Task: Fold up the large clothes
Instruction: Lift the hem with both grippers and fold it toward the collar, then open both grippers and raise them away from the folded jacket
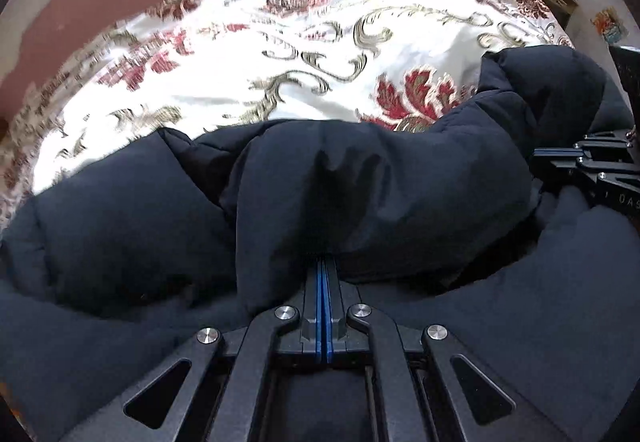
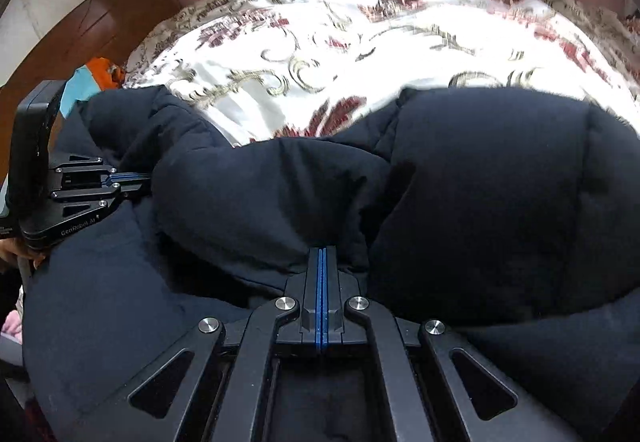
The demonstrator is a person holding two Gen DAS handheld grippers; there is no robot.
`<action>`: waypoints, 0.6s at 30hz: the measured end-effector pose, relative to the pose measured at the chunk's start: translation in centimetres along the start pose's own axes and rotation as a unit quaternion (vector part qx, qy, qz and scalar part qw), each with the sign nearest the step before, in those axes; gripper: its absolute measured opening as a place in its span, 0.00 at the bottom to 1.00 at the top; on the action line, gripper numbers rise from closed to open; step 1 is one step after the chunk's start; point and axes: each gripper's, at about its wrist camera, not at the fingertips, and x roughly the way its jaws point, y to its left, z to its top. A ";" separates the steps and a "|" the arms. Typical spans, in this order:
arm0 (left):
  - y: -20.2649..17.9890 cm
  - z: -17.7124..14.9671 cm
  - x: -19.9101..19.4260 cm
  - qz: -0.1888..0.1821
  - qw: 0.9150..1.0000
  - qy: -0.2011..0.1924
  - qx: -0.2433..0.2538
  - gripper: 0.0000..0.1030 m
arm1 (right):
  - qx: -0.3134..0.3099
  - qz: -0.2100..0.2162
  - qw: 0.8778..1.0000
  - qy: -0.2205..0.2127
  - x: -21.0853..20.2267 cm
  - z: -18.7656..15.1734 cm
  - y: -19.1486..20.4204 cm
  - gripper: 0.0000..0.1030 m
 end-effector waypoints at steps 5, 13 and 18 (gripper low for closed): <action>1.2 0.0 -4.2 -0.031 0.997 -0.046 -0.061 0.17 | -0.018 -0.021 0.998 -0.062 -4.4 -0.2 1.3 0.41; 1.7 -1.2 -10.0 -0.062 0.979 -0.127 -0.144 0.80 | -0.055 -0.076 0.991 -0.100 -9.9 -0.9 3.8 0.62; 1.2 -2.2 -13.5 -0.051 0.974 -0.156 -0.158 0.92 | -0.044 -0.100 0.984 -0.142 -14.4 -1.9 5.6 0.83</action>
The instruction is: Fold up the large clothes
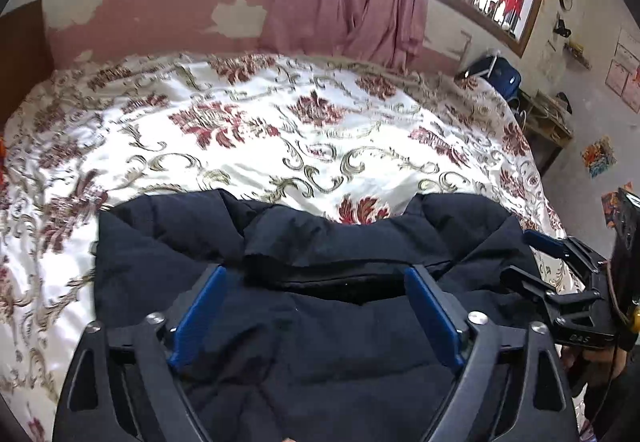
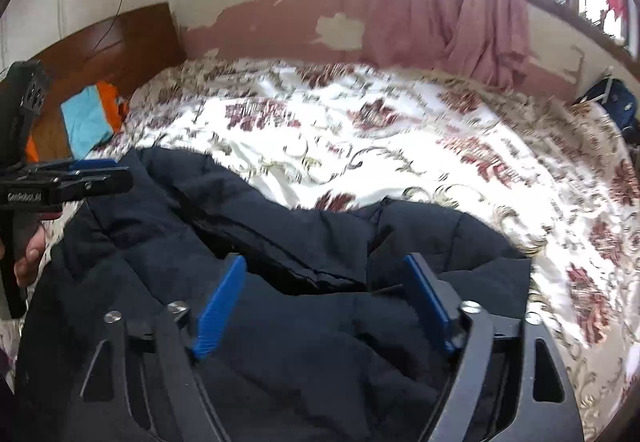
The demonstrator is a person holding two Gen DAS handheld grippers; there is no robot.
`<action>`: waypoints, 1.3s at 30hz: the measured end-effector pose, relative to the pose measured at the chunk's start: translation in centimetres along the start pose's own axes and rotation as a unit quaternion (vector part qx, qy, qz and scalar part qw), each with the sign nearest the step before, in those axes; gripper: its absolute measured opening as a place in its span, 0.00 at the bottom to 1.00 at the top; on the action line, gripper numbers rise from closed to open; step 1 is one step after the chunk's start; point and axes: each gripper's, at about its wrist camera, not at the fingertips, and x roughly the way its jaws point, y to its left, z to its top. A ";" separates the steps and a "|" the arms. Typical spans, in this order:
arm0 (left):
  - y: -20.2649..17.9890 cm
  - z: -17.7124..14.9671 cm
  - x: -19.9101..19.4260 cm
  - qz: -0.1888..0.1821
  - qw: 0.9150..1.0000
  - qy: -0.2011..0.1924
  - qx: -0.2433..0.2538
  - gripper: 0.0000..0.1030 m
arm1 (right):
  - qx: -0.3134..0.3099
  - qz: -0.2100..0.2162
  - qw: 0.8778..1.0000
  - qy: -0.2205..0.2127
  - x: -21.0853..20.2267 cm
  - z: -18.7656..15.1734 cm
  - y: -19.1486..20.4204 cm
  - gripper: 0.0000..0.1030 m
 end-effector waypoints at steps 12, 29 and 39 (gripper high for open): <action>-2.6 -3.1 -10.1 0.058 0.993 -0.105 0.004 1.00 | 0.045 -0.021 0.995 -0.085 -9.8 -0.5 2.4 0.95; -5.0 -12.6 -22.6 0.061 0.976 -0.209 -0.021 1.00 | 0.032 -0.032 0.983 -0.176 -23.5 -6.8 6.6 0.96; -6.8 -18.2 -27.0 0.065 0.970 -0.235 -0.004 1.00 | 0.021 -0.042 0.980 -0.193 -28.2 -12.0 9.3 0.97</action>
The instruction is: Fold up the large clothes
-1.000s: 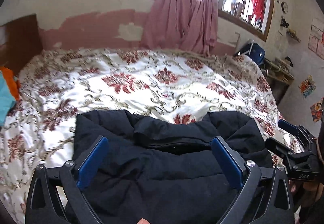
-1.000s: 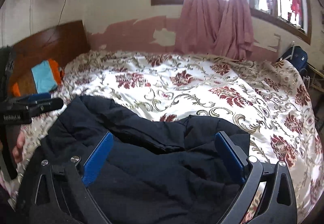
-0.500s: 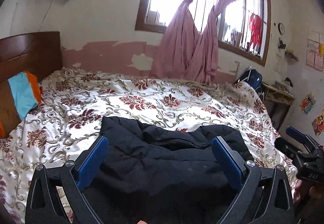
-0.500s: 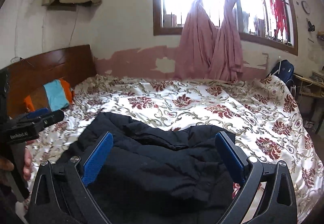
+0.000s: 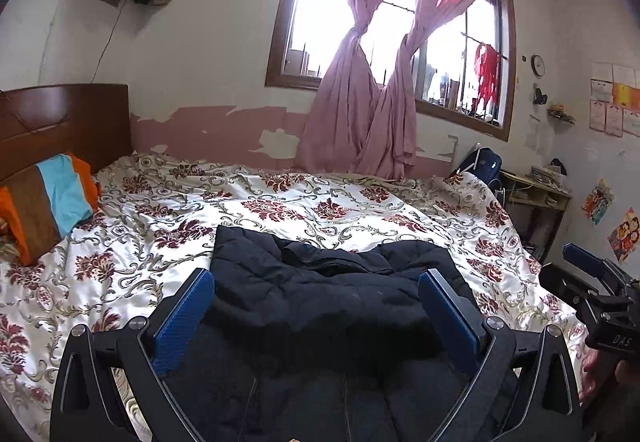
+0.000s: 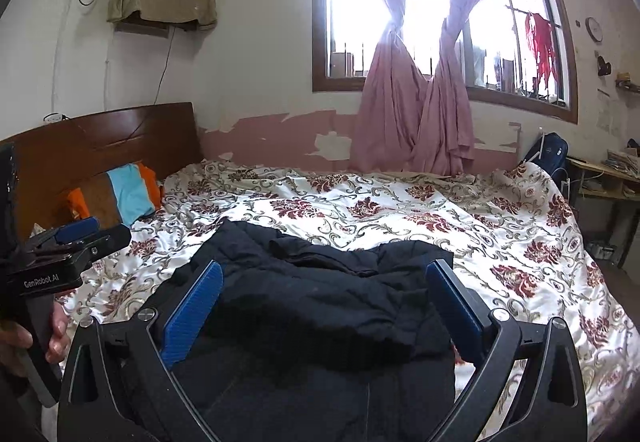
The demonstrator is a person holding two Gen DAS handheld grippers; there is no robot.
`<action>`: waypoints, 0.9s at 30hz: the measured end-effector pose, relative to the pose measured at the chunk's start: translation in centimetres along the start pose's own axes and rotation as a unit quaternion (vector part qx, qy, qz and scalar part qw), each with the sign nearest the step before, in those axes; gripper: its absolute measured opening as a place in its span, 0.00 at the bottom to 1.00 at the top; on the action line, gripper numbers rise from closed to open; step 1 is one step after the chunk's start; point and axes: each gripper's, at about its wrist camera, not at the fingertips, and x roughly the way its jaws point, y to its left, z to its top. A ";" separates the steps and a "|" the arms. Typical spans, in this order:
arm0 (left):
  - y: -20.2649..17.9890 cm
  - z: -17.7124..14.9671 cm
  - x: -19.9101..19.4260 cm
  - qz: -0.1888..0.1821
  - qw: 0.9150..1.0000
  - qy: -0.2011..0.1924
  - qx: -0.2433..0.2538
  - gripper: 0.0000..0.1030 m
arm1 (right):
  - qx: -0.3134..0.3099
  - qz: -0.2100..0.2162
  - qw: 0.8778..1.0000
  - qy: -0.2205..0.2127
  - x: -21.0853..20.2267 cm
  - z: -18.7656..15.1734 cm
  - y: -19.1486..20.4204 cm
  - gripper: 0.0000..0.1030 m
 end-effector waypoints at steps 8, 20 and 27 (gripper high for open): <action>0.1 -3.0 -3.9 0.007 1.000 -0.020 0.015 1.00 | -0.032 -0.036 0.998 -0.029 -4.9 -3.0 2.0 0.97; -0.5 -7.0 -6.5 0.010 1.000 -0.006 0.028 1.00 | -0.003 -0.057 0.997 -0.045 -9.3 -6.1 4.3 0.97; -0.5 -8.4 -7.7 0.018 0.999 0.000 0.037 1.00 | 0.009 -0.075 0.996 -0.038 -10.5 -8.1 4.3 0.97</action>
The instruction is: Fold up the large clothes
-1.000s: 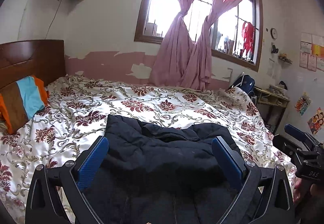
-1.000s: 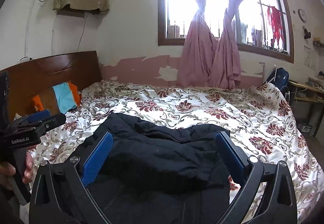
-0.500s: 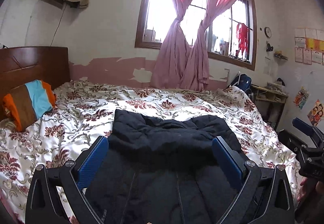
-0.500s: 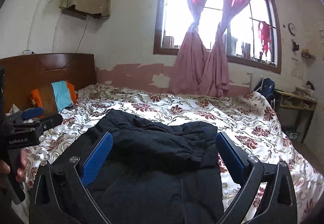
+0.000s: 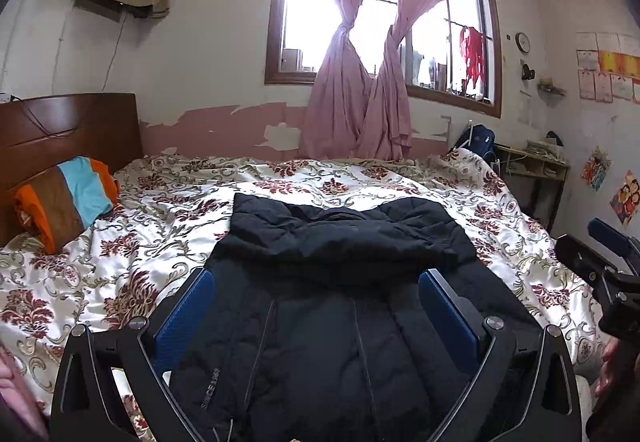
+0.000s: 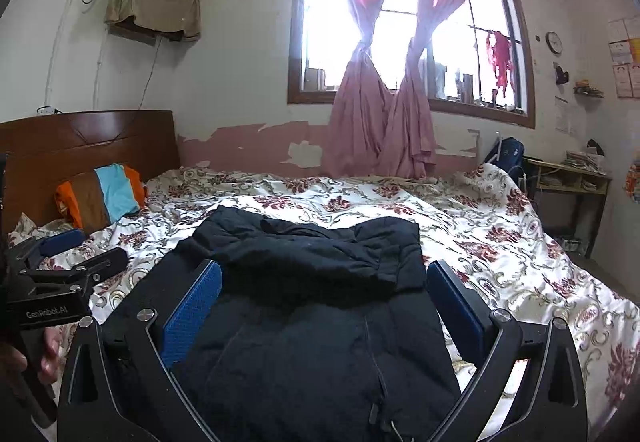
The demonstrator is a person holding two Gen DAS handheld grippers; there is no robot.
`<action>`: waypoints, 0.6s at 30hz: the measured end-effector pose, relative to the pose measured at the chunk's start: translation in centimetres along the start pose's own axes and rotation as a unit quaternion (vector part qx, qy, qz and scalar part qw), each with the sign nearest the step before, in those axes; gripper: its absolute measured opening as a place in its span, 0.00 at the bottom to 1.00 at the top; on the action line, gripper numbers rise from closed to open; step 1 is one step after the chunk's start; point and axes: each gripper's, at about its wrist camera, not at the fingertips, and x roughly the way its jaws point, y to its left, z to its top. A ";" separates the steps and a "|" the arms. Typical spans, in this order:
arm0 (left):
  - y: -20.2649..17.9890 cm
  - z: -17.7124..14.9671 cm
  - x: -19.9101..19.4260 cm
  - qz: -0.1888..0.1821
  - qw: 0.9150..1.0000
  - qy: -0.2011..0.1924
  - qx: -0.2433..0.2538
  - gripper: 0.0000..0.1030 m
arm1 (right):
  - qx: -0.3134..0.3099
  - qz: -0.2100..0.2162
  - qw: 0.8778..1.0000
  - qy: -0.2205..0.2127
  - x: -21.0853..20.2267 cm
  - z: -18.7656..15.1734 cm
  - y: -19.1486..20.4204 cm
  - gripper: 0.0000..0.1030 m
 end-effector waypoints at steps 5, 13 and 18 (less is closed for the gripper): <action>0.6 -0.8 -0.5 0.007 1.000 0.006 -0.007 1.00 | 0.013 -0.012 1.000 0.007 -0.4 -0.7 -0.8 0.97; 1.4 -1.4 -0.7 0.019 1.000 0.017 -0.018 1.00 | 0.026 -0.017 0.999 0.014 -0.7 -1.3 -1.9 0.97; 2.0 -2.0 -0.7 0.023 0.999 0.027 -0.022 1.00 | 0.031 -0.020 0.999 0.026 -0.6 -2.2 -2.4 0.97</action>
